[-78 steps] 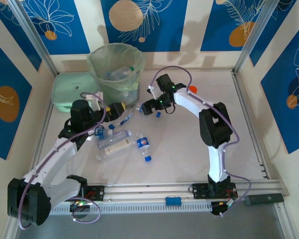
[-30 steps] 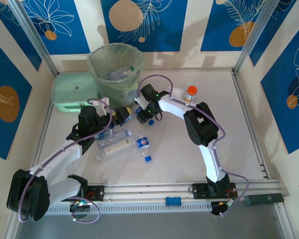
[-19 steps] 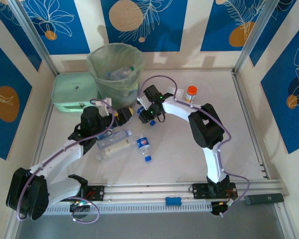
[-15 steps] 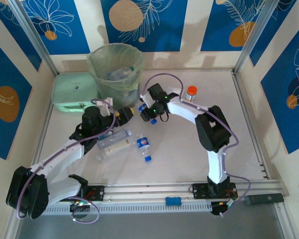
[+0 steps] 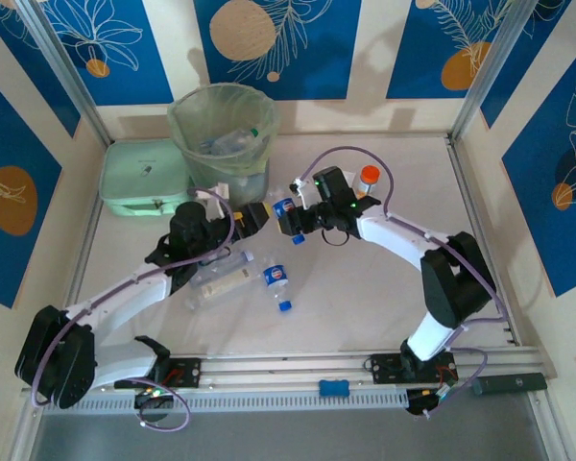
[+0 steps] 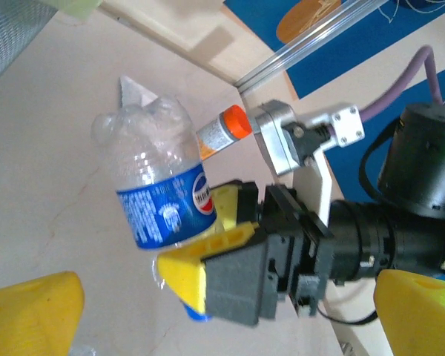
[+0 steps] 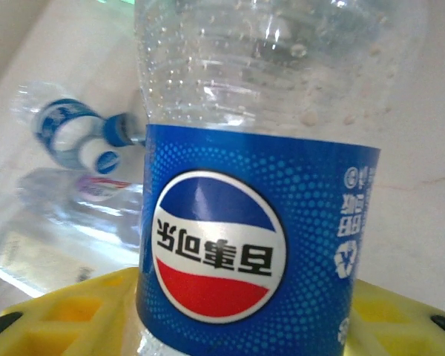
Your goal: Put the plastic bottles in the bin
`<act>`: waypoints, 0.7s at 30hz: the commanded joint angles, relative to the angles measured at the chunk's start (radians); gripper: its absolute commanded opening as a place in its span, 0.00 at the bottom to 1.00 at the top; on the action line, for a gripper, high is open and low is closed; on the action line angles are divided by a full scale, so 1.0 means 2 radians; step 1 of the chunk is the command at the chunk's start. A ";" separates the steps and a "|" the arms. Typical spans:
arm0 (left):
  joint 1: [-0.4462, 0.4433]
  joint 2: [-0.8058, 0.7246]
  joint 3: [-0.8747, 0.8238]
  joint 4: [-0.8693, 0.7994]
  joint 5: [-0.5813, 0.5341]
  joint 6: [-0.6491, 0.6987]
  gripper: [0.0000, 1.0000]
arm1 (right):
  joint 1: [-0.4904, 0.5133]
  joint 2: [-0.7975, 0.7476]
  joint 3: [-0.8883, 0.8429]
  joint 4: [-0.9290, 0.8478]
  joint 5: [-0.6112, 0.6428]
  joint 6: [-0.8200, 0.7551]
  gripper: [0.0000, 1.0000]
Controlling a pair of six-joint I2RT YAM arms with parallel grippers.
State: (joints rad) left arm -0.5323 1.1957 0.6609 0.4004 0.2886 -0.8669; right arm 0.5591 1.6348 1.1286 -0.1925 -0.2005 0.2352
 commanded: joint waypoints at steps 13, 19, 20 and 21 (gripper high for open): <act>-0.015 0.026 0.015 0.041 -0.024 -0.013 1.00 | 0.052 -0.064 -0.047 0.086 -0.069 0.084 0.49; -0.015 0.021 0.007 0.038 -0.039 -0.015 0.98 | 0.061 -0.066 -0.053 0.107 -0.079 0.095 0.48; -0.015 0.020 0.005 0.038 -0.041 -0.016 0.97 | 0.062 -0.067 -0.055 0.113 -0.081 0.097 0.48; -0.015 0.020 0.003 0.038 -0.043 -0.017 0.95 | 0.063 -0.068 -0.056 0.117 -0.083 0.100 0.48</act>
State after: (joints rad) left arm -0.5533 1.2522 0.6777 0.4355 0.2321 -0.8890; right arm 0.6750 1.5295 1.0306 -0.0055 -0.3290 0.4114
